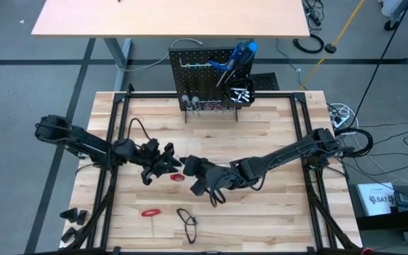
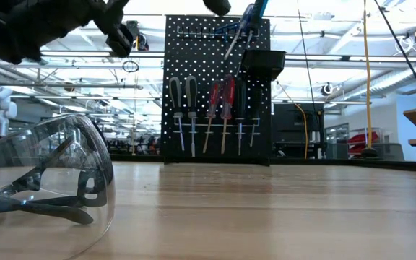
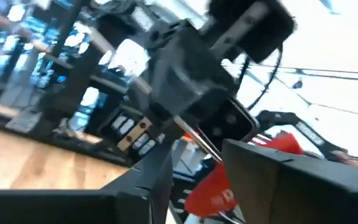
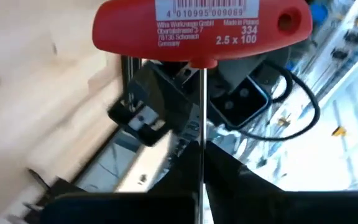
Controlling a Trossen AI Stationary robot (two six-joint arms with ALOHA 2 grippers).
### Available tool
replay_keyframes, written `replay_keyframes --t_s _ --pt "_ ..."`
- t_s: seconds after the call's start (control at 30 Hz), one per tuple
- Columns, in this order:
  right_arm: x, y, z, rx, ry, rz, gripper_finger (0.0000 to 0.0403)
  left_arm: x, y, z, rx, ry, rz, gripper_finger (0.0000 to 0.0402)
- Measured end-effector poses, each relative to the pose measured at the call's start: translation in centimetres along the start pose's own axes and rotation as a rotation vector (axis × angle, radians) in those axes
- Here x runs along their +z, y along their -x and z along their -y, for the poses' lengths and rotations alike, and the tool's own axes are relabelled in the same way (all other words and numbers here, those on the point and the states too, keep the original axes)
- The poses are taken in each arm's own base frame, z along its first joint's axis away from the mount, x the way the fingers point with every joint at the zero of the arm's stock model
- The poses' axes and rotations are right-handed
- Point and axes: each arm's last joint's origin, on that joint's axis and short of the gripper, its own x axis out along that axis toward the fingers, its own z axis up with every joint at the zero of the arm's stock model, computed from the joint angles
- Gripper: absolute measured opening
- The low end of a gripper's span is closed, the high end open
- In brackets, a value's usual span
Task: Hang tools onto peg board
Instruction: Hang the allen wrench on the pegboard
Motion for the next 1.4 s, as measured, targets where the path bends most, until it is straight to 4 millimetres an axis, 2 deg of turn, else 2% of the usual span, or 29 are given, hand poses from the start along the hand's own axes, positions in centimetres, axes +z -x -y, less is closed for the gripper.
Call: replay_keyframes --t_s 0.13,0.27,0.43,0.5,0.6,0.77,0.8,0.87,0.93,0.97,1.1,1.27,1.4 --pt "-0.5 0.9 0.1 0.053 -0.166 0.004 0.0002 1.2 0.9 -0.3 0.003 -0.008 0.046 0.0151" --pt "-1.5 1.8 0.1 0.116 -0.384 -0.029 0.0001 1.3 3.2 -0.7 0.046 -0.02 0.076 0.0152" --pt "-3.9 2.2 1.0 0.051 -0.869 -0.194 0.0001 0.8 6.3 -1.4 0.191 -0.013 0.157 0.0153" --pt "-5.3 1.8 1.5 0.003 -1.058 -0.233 0.0001 0.4 7.2 -1.6 0.25 -0.011 0.184 0.0153" --pt "-7.1 0.4 1.6 -0.07 -1.289 -0.292 0.0001 0.5 7.3 -1.6 0.283 -0.009 0.203 0.0153" --pt "-10.5 -2.1 1.1 -0.238 -1.49 -0.45 0.0 0.3 7.2 -1.6 0.262 -0.007 0.176 0.0153" --pt "-11.0 -2.7 1.2 -0.216 -1.53 -0.403 0.0 0.3 7.2 -1.6 0.258 -0.009 0.177 0.0153" --pt "-11.1 -4.0 1.2 -0.078 -1.596 -0.196 0.0 0.6 7.2 -1.4 0.239 -0.044 0.201 0.0153" --pt "-10.2 -5.0 0.6 0.1 -1.608 0.01 0.0 0.9 7.2 -0.8 0.18 -0.123 0.222 0.0153" --pt "-9.7 -5.3 0.1 0.171 -1.601 0.056 0.0 1.0 7.1 -0.5 0.129 -0.172 0.219 0.0153" --pt "-7.9 -6.3 -1.5 0.311 -1.585 0.156 0.0 0.6 6.9 0.5 0.03 -0.346 0.175 0.0153" --pt "-6.1 -7.8 -2.7 0.437 -1.679 0.337 0.0 -0.7 6.6 0.6 0.083 -0.507 0.074 0.0153" --pt "-5.9 -8.0 -2.5 0.473 -1.729 0.416 0.0 -0.9 6.5 0.8 0.152 -0.558 0.085 0.0153"
